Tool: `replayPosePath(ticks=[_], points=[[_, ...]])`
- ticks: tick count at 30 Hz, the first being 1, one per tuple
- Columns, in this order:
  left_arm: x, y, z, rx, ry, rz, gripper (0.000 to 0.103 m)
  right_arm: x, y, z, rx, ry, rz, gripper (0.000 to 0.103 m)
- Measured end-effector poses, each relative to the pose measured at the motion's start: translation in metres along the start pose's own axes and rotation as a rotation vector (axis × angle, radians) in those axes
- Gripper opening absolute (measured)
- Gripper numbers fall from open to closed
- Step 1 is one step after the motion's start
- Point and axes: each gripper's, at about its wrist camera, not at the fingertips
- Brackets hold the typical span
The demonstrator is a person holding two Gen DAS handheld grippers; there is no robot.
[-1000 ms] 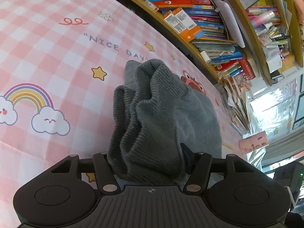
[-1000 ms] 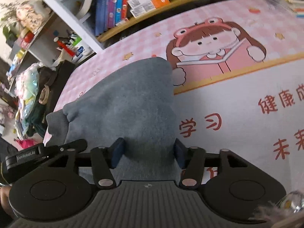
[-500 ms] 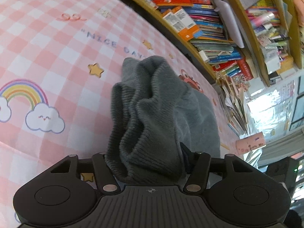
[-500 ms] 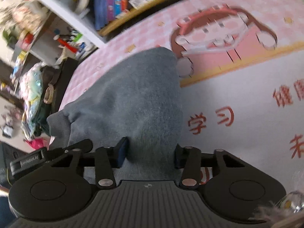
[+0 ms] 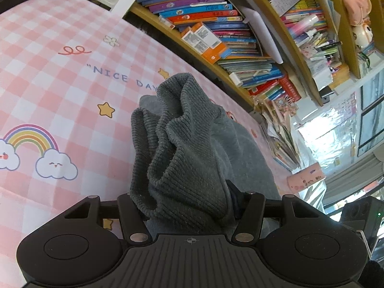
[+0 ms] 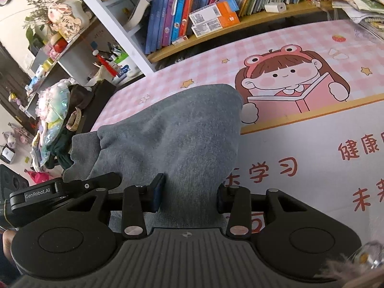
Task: Fold clothes
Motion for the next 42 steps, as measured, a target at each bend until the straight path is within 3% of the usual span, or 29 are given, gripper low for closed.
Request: replayPosePath(ticks=[17, 42], points=[[-0.006, 0.019, -0.016, 0.048, 0.015, 0.085, 0.055, -0.020, -0.011, -0.006, -0.049, 0.071, 0.020, 0.037], [0.083, 0.090, -0.095, 0.112, 0.055, 0.058, 0.056, 0.009, 0.079, -0.116, -0.064, 0.128, -0.029, 0.037]])
Point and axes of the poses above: each gripper's, at about its wrist camera, not at the fingertips, and x roughly the way its jaws point, y to its right, z to its underside, and after that the axes turned 7 degrees about -x, right-handed
